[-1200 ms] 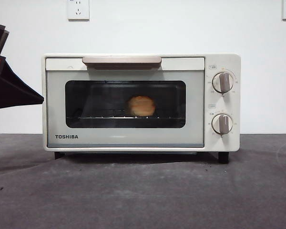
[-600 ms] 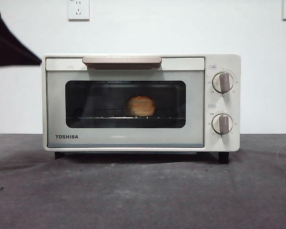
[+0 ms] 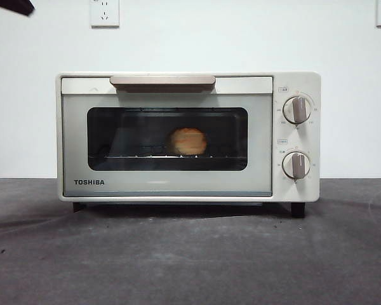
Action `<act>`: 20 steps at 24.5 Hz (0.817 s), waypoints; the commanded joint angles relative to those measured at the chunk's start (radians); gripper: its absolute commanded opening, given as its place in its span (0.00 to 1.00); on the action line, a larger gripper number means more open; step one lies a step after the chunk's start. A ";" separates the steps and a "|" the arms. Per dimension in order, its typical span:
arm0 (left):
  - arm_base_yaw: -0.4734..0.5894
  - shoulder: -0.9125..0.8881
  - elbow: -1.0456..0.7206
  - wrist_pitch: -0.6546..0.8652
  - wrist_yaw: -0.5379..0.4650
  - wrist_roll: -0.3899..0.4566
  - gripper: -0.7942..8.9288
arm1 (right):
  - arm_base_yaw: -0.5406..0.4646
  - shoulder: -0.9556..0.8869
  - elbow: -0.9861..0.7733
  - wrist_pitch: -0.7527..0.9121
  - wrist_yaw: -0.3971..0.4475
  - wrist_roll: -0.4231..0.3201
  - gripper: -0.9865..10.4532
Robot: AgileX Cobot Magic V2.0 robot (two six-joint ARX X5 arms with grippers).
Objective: The left arm flap open the oven, the right arm pick bread and place it into oven, the left arm flap close the oven
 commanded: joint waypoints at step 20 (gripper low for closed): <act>-0.042 -0.045 0.141 -0.236 -0.020 0.101 0.10 | 0.011 0.062 0.014 0.014 -0.078 0.003 0.10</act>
